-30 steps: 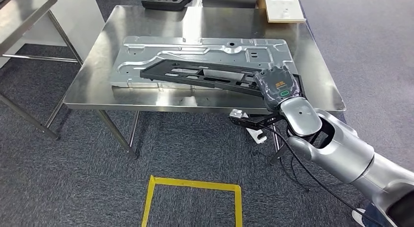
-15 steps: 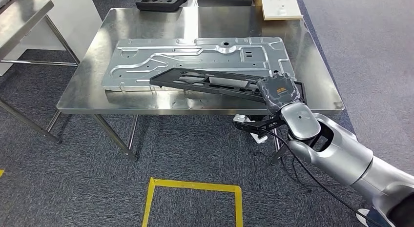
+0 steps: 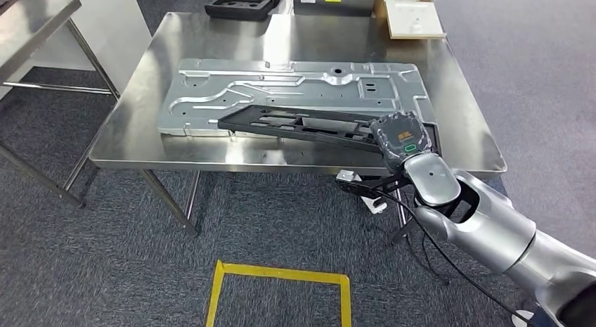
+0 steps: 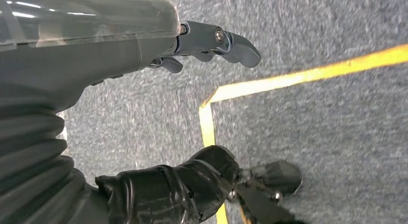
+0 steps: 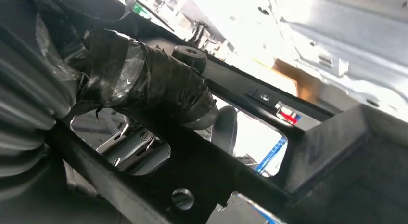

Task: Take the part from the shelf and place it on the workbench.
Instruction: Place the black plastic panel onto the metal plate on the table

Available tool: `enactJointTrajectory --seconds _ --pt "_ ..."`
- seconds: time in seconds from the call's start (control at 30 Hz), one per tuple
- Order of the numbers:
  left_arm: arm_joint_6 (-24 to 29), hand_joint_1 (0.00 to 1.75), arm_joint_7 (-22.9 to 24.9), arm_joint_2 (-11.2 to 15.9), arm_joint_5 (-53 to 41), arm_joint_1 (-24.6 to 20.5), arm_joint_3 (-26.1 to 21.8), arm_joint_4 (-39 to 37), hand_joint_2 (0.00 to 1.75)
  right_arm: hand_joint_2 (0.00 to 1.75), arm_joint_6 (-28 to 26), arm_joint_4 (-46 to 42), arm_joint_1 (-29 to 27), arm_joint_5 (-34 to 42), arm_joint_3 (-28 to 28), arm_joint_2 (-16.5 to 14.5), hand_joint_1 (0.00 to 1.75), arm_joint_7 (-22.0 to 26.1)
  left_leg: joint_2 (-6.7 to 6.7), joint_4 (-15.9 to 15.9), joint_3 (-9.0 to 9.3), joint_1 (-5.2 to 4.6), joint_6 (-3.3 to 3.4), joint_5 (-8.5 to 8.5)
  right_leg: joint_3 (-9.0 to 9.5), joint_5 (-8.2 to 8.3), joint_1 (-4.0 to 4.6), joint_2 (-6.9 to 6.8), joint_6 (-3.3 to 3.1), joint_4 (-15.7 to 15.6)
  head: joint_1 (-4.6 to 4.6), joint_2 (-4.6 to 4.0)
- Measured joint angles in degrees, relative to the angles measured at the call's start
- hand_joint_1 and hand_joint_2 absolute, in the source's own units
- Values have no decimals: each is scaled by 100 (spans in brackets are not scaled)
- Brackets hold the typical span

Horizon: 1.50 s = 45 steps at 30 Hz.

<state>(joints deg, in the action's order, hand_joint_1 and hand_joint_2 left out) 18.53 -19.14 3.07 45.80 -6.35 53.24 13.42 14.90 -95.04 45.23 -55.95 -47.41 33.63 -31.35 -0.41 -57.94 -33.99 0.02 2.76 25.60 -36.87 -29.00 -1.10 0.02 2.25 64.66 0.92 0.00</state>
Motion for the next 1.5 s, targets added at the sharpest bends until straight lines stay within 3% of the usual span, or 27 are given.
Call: enactJointTrajectory --seconds 0.07,0.1,0.13,0.2,0.27,0.3,0.43,0.5,0.57,0.63,0.67,0.73,0.8,0.83,0.97,1.03,1.1,1.17,1.2,1.23,1.3,1.33,1.4,1.5 --pt "2 0 1 3 1 -8 0 0 175 175 -1 6 -13 -5 0 4 175 -1 0 -1 38 -9 39 40 -454 -224 4 3 13 750 -9 0" --pt "2 0 2 5 2 -6 0 0 175 175 -1 13 -25 -7 0 5 175 -1 -1 -5 63 -13 48 67 -617 -220 2 3 16 961 -10 0" --pt "3 0 2 7 2 -2 0 0 175 175 -1 22 -36 -7 0 7 175 -2 -4 -11 97 -15 48 100 -676 -105 1 2 14 957 -10 0" --pt "2 0 2 7 1 4 0 0 175 175 -1 35 -46 -8 0 10 175 -1 -11 -35 185 -14 32 185 -474 348 1 -1 -10 346 -13 0" --pt "1 0 2 6 1 -2 0 0 175 175 -2 38 -39 -9 0 16 175 1 -18 -70 236 -29 -10 274 -178 602 22 -2 -52 -308 -9 0" --pt "2 0 2 6 1 -9 0 0 175 175 -4 38 -36 -10 0 20 175 0 -20 -74 244 -36 -36 304 -93 618 35 0 -77 -479 -4 0" --pt "2 0 1 7 2 -9 0 0 175 175 -8 42 -34 -27 2 27 175 -1 -13 -65 275 -43 -146 400 10 522 26 23 -191 -583 6 0" --pt "2 0 -2 8 4 -15 0 0 175 175 -6 43 -37 -37 2 28 175 5 -3 -467 84 -34 -200 585 99 486 9 19 -247 -627 16 0" --pt "2 0 -3 8 13 -21 0 0 175 175 -3 44 -42 -46 2 28 175 8 3 -1220 -363 -22 -240 810 168 430 17 11 -284 -633 25 0" --pt "2 0 -2 8 20 -10 0 0 175 175 -1 44 -55 -51 2 27 175 7 4 -1710 -739 -18 -261 836 232 369 27 14 -293 -631 24 0" --pt "2 0 -1 8 21 0 0 0 175 175 -1 44 -62 -51 2 27 175 7 4 -1753 -826 -18 -262 747 269 336 29 21 -292 -628 23 0" --pt "1 0 0 8 21 18 0 0 175 175 1 45 -76 -52 2 28 175 7 5 -1314 -732 -18 -236 328 376 255 31 32 -280 -620 25 0" --pt "0 0 2 15 21 28 0 0 175 175 4 51 -81 -56 2 37 175 7 3 -574 -473 -36 -176 -133 488 150 38 37 -245 -617 21 0" --pt "0 0 3 20 22 24 0 0 175 175 5 54 -79 -57 2 42 175 7 3 -287 -362 -54 -147 -223 512 115 43 43 -221 -618 23 0" --pt "-15 0 3 27 28 12 2 0 175 175 5 62 -92 -66 3 66 175 -2 4 -8 -195 -78 -47 -149 520 98 35 42 -107 -583 21 0" --pt "-15 0 1 26 27 20 2 0 175 175 4 63 -99 -66 4 80 175 -1 0 48 -86 -53 4 -123 426 28 31 31 -76 -354 6 0" --pt "-15 0 -2 26 25 14 2 0 175 175 4 65 -100 -66 5 85 175 1 1 54 -37 -44 48 -87 111 -123 31 28 -47 180 -18 0" --pt "-10 0 -3 30 25 6 2 0 175 175 6 74 -116 -67 7 86 175 -2 -2 48 18 -48 70 -26 -353 -304 27 27 -18 808 -26 0" --pt "-7 0 -3 31 26 7 2 0 175 175 8 82 -129 -68 7 86 175 -3 -6 44 62 -50 70 15 -513 -299 25 26 -10 942 -26 0" --pt "-2 0 -3 32 27 11 2 0 175 175 11 89 -140 -68 7 86 175 -4 -10 38 120 -51 68 62 -575 -180 23 25 -8 878 -26 0" --pt "0 0 -2 30 26 19 2 0 175 175 21 102 -149 -67 7 96 175 -4 -17 21 241 -49 49 165 -395 344 23 22 -34 186 -29 0" --pt "1 0 -2 29 25 16 2 0 175 175 25 110 -150 -64 7 106 175 -9 -22 8 285 -51 32 209 -280 531 37 20 -56 -176 -27 0" --pt "2 0 4 28 24 -2 2 0 175 175 27 128 -155 -51 16 130 175 -36 -29 -14 291 -60 -20 273 -161 651 69 20 -117 -556 -27 0" --pt "-7 0 34 27 38 0 2 0 175 175 14 174 -202 -8 72 192 175 -163 -27 -40 310 -69 -104 341 -87 643 66 24 -214 -597 -25 0"
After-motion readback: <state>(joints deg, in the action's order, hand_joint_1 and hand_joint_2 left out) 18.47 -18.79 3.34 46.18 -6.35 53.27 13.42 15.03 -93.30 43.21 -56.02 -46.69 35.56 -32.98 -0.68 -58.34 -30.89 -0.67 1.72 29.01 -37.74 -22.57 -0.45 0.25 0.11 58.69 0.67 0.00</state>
